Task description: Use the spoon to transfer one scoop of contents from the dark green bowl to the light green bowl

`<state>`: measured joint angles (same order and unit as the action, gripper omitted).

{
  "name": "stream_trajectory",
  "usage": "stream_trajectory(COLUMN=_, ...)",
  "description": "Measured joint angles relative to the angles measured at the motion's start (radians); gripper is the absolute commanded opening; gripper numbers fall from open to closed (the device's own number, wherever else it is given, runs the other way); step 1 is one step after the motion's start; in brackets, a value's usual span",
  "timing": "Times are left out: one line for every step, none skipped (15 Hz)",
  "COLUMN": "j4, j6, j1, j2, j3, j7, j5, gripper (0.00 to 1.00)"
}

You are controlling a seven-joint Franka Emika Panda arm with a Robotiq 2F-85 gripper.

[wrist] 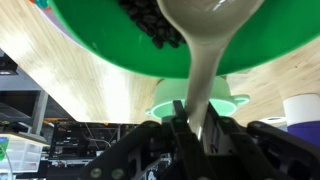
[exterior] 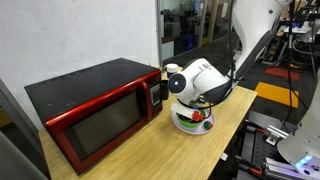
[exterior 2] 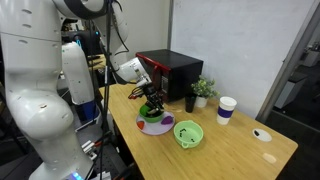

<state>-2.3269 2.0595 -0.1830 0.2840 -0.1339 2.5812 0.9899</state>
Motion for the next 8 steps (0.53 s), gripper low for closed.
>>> stream_trajectory(j4=-0.007, j6=0.007, j1=0.004, j2=-0.008, j3=0.002, j7=0.0, j5=0.0, gripper=0.06)
stream_trajectory(j4=-0.015, j6=0.017, j1=0.008, j2=-0.016, j3=0.004, j7=0.0, j5=0.0, gripper=0.06)
stream_trajectory(j4=-0.023, j6=0.026, j1=0.012, j2=-0.023, j3=0.007, j7=0.0, j5=0.0, gripper=0.06)
stream_trajectory(j4=-0.03, j6=0.036, j1=0.017, j2=-0.031, j3=0.01, j7=0.0, j5=0.0, gripper=0.06)
stream_trajectory(j4=-0.037, j6=0.048, j1=0.021, j2=-0.04, j3=0.012, j7=-0.001, j5=0.0, gripper=0.06)
stream_trajectory(j4=-0.045, j6=0.062, j1=0.026, j2=-0.048, j3=0.015, j7=-0.002, j5=-0.001, gripper=0.06)
stream_trajectory(j4=-0.051, j6=0.075, j1=0.032, j2=-0.055, j3=0.019, j7=-0.005, j5=-0.003, gripper=0.06)
stream_trajectory(j4=-0.058, j6=0.091, j1=0.038, j2=-0.065, j3=0.022, j7=-0.012, j5=-0.008, gripper=0.06)
